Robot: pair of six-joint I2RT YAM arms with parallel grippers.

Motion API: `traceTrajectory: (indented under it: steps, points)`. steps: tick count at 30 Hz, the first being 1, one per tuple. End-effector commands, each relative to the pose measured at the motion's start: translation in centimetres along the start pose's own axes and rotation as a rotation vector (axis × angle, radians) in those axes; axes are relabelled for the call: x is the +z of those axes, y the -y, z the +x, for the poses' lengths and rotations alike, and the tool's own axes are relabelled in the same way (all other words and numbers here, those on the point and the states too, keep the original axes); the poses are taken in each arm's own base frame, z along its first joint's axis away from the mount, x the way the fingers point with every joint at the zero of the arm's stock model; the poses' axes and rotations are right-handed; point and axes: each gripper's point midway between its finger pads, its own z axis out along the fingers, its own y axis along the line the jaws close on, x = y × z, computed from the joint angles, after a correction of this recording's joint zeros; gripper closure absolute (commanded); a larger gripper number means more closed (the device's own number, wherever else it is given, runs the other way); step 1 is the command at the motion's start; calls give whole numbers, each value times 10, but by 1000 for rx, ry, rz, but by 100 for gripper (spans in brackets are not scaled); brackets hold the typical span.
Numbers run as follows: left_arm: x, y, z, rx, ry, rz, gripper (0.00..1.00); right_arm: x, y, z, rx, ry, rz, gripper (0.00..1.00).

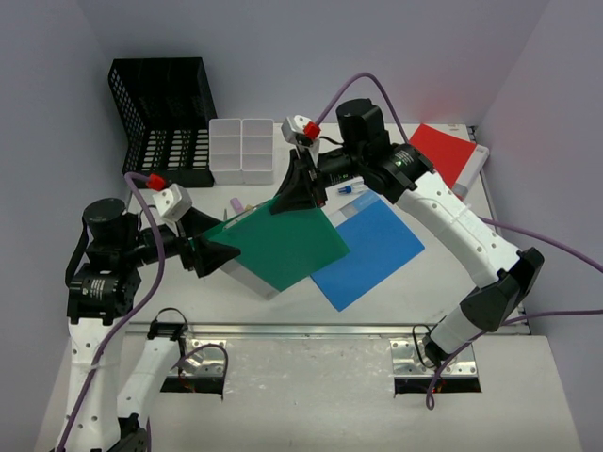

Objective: Organize the desk

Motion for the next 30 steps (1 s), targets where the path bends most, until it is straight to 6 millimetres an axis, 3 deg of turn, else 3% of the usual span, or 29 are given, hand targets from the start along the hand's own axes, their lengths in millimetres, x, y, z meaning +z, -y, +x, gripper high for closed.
traceTrajectory:
  steps: [1,6,14,18,20,22,23,24,25,26,30]
  points:
    - [2,6,-21,47,74,39,36,-5,-21,-36,-104,67,-31,100]
    - [6,6,-19,14,78,71,50,-3,-21,-39,-95,78,-39,100]
    - [7,6,-11,-7,48,79,95,-3,-23,-46,-68,96,-43,100]
    - [1,6,-15,2,39,26,100,-3,-21,-49,-47,105,-29,97]
    - [-3,6,-17,5,30,-10,100,-3,-19,-50,-35,109,-7,85]
    - [-9,5,-19,12,19,-62,100,-5,-13,-50,-12,111,46,55]
    - [-12,3,-21,13,17,-98,100,-6,-10,-51,-11,118,79,29]
    - [-16,0,-23,14,15,-138,100,-8,-7,-52,-13,121,105,14]
    - [-20,-3,-25,16,13,-180,100,-9,-5,-52,-16,123,126,6]
    - [-24,-5,-27,21,15,-219,100,-11,-3,-53,-23,125,146,1]
    - [-46,-23,-38,48,43,-431,100,-22,0,-60,-62,129,230,1]
